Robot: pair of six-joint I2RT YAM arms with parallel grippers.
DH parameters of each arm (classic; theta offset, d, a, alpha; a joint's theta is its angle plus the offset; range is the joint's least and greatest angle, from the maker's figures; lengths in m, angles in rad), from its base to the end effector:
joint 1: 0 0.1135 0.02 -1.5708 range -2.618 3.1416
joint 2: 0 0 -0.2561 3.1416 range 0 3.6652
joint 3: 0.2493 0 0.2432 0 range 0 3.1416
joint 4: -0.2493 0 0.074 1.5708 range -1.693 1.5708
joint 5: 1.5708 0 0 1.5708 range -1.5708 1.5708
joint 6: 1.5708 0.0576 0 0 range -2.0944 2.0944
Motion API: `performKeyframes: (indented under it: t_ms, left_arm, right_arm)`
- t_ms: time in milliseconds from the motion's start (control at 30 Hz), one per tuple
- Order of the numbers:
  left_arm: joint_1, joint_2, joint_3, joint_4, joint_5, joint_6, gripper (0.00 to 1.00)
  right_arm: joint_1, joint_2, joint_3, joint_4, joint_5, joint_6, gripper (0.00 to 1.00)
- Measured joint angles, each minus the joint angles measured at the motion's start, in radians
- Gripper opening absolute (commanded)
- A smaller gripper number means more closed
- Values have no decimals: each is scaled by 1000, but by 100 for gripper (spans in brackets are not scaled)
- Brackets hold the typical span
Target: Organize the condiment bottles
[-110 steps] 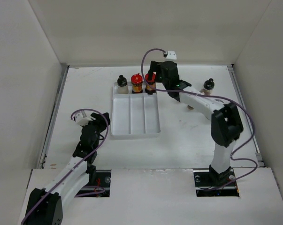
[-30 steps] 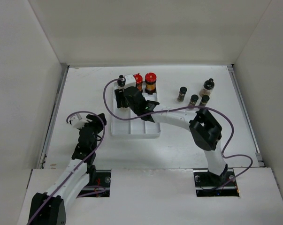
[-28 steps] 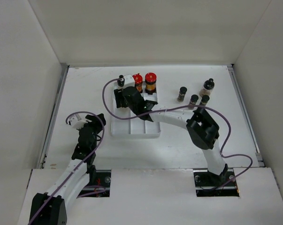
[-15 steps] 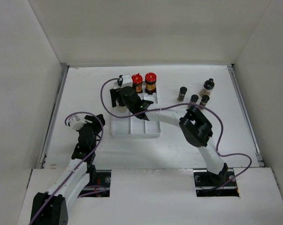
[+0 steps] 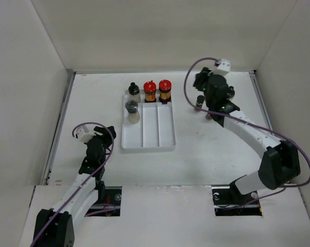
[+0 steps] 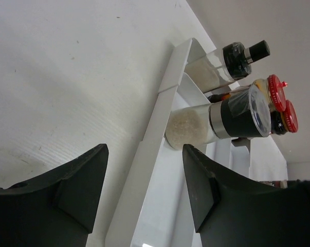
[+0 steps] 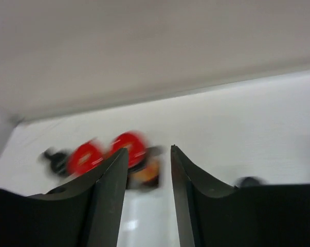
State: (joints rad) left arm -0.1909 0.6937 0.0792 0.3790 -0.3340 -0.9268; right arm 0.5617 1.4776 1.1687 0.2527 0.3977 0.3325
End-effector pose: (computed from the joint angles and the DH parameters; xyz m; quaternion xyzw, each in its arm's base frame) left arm 0.1755 -0.0147 0.1604 -0.3746 0.6855 -0.2130 0.5869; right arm 0.3215 0.1760 0.3469 0.0534 0.7232 0.1617 0.6693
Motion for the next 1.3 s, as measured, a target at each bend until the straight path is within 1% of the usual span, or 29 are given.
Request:
performKeyframes:
  t_ms: [33,67,133,167,200,300,433,600,800,967,1067,1100,1167,1233,1300]
  left_arm:
    - [-1,5,0,0,2,0,58]
    - [-2,9,0,0,3,2,58]
    - [-6,11,0,0,4,3,58]
    - [-6,13,0,3,4,3,58]
    - [-6,16,0,7,5,3,58]
    - [-7,16,0,9,6,6,58]
    - [-7,16,0,10,7,12,58]
    - [-9,16,0,11,6,18,58]
    - [-13,24,0,24,7,22,58]
    - [-15,31,0,35,7,23,58]
    - [-15,30,0,37,7,26,58]
    - [-15,30,0,37,7,27,58]
    - [-15,29,0,37,7,29,58]
    - [-17,31,0,37,7,29,58]
    - [-19,33,0,37,7,29,58]
  right_arm:
    - [-74,-17,-21,-2,23,4,48]
    - [-136,-20,-33,-10,42,6,54]
    - [-244,2,-44,-45,79,7,76]
    - [-287,24,-44,-66,94,4,84]
    - [-319,48,-44,-84,106,4,89]
    - [-381,138,-36,-140,123,-2,95]
    - [-427,247,-15,-199,127,-2,97]
    - [-459,310,17,-229,128,-3,96]
    - [-497,329,74,-225,117,-4,87]
    - [-532,378,124,-222,70,2,86]
    - [-543,405,126,-224,46,8,82]
    - [-544,412,126,-225,40,8,79]
    - [-544,422,126,-227,29,10,68]
    - [-544,422,126,-227,24,14,59]
    - [-544,421,124,-225,24,19,56]
